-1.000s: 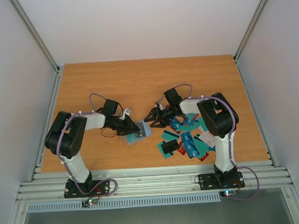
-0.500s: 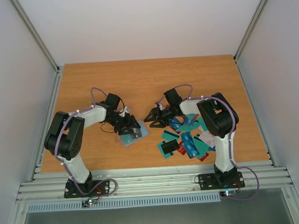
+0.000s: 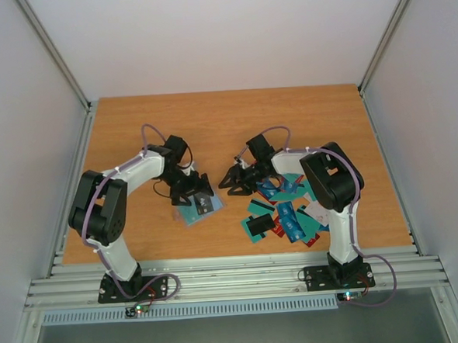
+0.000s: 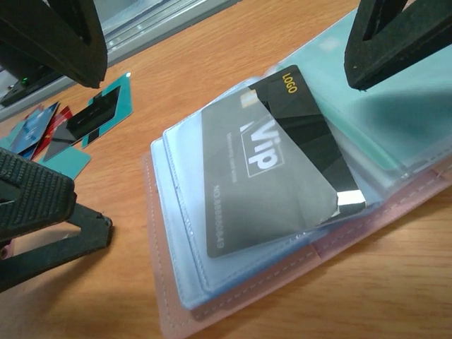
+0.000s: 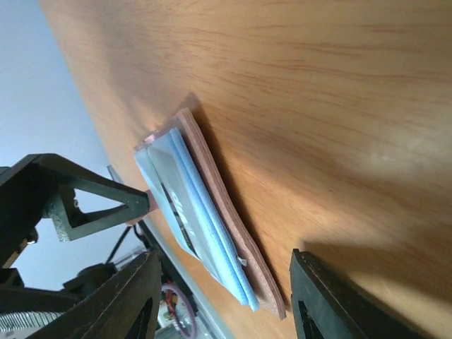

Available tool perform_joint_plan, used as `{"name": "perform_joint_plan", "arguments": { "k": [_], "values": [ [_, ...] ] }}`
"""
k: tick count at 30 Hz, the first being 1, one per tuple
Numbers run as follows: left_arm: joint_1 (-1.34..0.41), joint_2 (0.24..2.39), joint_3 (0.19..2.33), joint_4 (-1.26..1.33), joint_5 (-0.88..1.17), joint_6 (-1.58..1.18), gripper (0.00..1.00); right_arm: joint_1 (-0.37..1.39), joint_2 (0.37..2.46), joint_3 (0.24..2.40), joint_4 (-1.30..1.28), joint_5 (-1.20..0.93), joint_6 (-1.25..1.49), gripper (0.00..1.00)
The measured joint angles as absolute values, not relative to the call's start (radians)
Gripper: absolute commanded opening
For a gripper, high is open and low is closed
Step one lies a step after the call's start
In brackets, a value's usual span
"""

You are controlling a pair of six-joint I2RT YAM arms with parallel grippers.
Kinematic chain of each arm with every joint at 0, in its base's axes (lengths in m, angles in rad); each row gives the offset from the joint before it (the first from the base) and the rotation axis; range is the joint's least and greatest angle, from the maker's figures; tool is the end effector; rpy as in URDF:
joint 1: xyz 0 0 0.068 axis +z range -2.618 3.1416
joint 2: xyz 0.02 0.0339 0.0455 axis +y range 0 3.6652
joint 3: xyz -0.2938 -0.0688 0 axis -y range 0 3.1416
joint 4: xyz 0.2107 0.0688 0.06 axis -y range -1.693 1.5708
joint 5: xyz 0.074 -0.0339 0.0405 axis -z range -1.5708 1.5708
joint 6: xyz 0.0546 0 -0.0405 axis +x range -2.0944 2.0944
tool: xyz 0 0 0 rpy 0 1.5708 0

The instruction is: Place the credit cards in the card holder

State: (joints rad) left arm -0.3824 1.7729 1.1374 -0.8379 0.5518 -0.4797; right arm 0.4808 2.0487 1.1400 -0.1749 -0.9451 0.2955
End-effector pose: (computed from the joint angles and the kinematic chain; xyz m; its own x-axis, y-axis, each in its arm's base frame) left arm 0.2638 -0.1370 0.2046 -0.9876 -0.0264 0.1545 -0.1023 0.8554 -0.5077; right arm 0.3179 0.2157 0.1514 -0.9264 -0.2909 -0.2393 -0.3528 0.4479 0.8215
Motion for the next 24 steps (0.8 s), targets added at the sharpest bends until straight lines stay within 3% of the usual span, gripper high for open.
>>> {"name": "perform_joint_plan", "arguments": {
  "k": [14,24],
  "values": [
    [-0.429,1.777,1.126,-0.871,0.509,-0.464,0.60,0.558,2.037,1.229,-0.431,-0.793,0.042,0.40],
    [-0.434,1.791,1.092,-0.865,0.474,-0.458,0.54,0.590,2.037,1.244,-0.490,-0.772,-0.023,0.36]
  ]
}}
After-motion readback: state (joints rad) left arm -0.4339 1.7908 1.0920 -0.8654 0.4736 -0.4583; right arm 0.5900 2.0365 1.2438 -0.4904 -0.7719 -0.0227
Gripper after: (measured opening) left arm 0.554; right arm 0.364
